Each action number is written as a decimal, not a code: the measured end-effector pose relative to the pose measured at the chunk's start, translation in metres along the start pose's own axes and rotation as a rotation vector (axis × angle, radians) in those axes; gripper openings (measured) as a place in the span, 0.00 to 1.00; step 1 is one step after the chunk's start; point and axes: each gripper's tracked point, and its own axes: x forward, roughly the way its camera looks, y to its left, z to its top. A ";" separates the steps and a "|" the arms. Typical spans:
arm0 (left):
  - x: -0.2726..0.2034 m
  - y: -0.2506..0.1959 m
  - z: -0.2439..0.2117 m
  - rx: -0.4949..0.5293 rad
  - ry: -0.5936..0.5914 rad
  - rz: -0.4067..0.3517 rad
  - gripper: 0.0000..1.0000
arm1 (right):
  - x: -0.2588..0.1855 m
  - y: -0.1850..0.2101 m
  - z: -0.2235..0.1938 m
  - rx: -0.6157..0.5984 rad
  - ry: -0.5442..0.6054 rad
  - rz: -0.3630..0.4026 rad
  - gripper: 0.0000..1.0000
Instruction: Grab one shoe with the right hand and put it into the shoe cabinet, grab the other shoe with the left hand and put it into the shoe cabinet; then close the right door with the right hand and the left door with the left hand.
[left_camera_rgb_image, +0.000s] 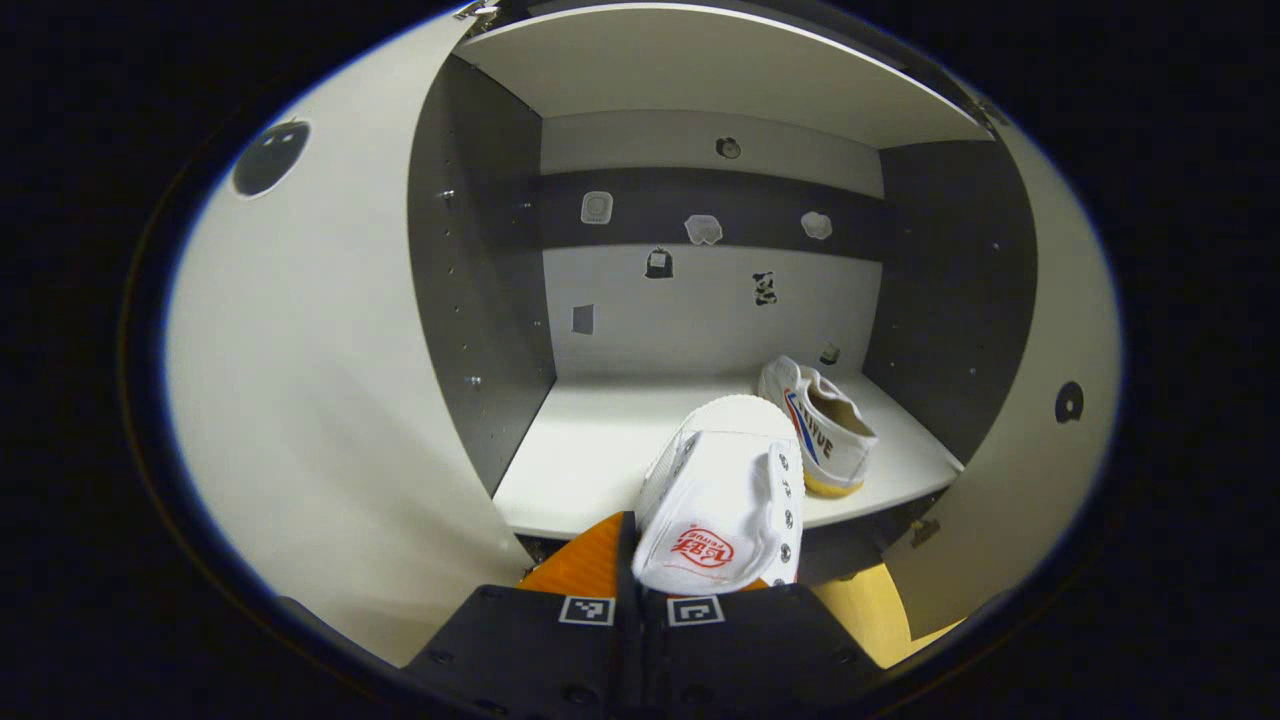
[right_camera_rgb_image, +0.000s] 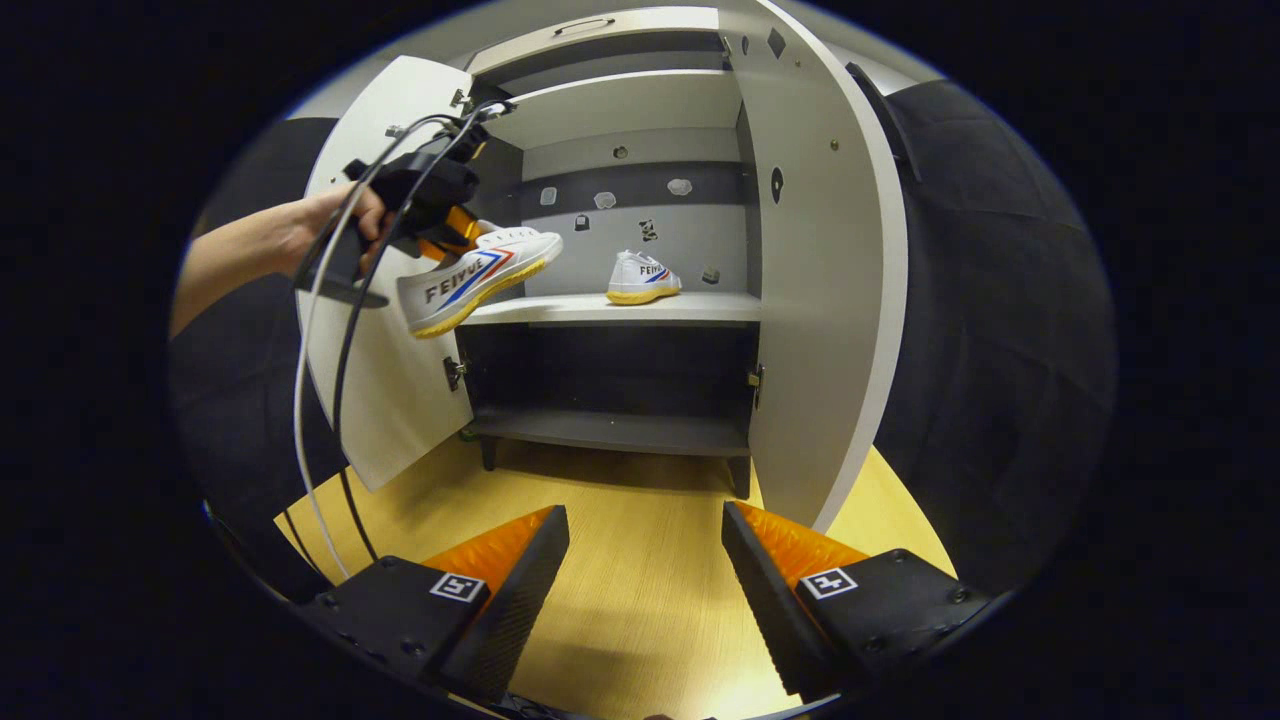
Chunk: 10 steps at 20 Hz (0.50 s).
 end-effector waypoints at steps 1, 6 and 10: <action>0.016 0.000 0.013 0.008 -0.001 0.005 0.05 | 0.000 -0.002 -0.001 0.002 0.000 0.003 0.98; 0.086 -0.005 0.053 0.050 0.037 0.063 0.05 | 0.001 -0.006 -0.009 0.022 0.021 0.028 0.98; 0.130 -0.019 0.050 0.004 0.086 0.072 0.05 | -0.006 -0.003 -0.016 0.027 0.045 0.060 0.98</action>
